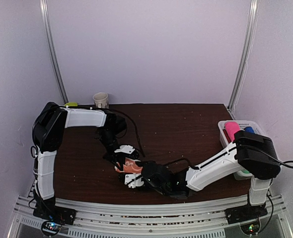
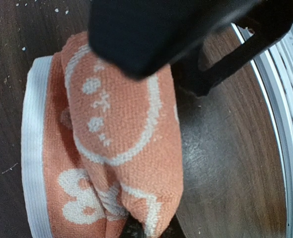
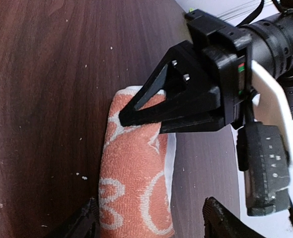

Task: Roll the towels
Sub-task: Roll the towel at the center of the board.

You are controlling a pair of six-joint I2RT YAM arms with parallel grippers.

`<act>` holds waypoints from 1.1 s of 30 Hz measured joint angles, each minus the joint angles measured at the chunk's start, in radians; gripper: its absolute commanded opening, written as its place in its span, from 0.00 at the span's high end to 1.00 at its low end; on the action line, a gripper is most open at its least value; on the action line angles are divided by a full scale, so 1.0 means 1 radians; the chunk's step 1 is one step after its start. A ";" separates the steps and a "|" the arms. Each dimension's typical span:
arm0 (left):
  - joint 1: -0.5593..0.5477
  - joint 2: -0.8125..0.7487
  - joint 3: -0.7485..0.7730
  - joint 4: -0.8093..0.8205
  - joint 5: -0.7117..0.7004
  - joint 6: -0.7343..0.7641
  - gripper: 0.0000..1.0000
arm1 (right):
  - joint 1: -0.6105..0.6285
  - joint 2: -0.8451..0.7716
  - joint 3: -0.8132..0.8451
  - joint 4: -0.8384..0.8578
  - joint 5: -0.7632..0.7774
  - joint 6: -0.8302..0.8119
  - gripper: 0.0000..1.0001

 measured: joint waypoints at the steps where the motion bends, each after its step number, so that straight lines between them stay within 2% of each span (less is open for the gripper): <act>1: 0.000 0.000 0.000 0.000 0.000 0.000 1.00 | -0.005 0.012 0.011 -0.012 -0.002 0.003 0.31; 8: 0.000 0.000 0.000 0.000 0.000 0.000 1.00 | -0.034 0.064 0.053 -0.076 -0.008 0.031 0.47; 11: 0.000 0.000 0.000 -0.001 0.000 0.000 1.00 | -0.041 0.071 0.076 -0.108 -0.014 0.045 0.61; 15: 0.000 0.000 0.000 -0.002 0.000 0.000 1.00 | -0.054 0.074 0.094 -0.145 -0.042 0.065 0.70; 17: 0.000 0.000 0.000 -0.003 0.000 0.000 1.00 | -0.060 0.074 0.102 -0.163 -0.057 0.075 0.80; 18: 0.000 0.000 -0.001 -0.003 0.000 0.000 0.98 | -0.063 0.074 0.109 -0.176 -0.067 0.082 0.84; 21: 0.001 -0.002 -0.005 -0.001 -0.001 -0.001 0.82 | -0.072 0.074 0.127 -0.211 -0.095 0.102 0.95; 26: 0.010 -0.021 -0.022 -0.002 -0.009 -0.010 0.51 | -0.085 0.074 0.161 -0.268 -0.139 0.133 1.00; 30: 0.027 -0.055 -0.042 0.005 -0.025 -0.013 0.39 | -0.097 0.074 0.175 -0.287 -0.178 0.177 1.00; 33: 0.055 -0.091 -0.066 0.044 -0.047 -0.019 0.35 | -0.106 0.074 0.178 -0.290 -0.203 0.211 1.00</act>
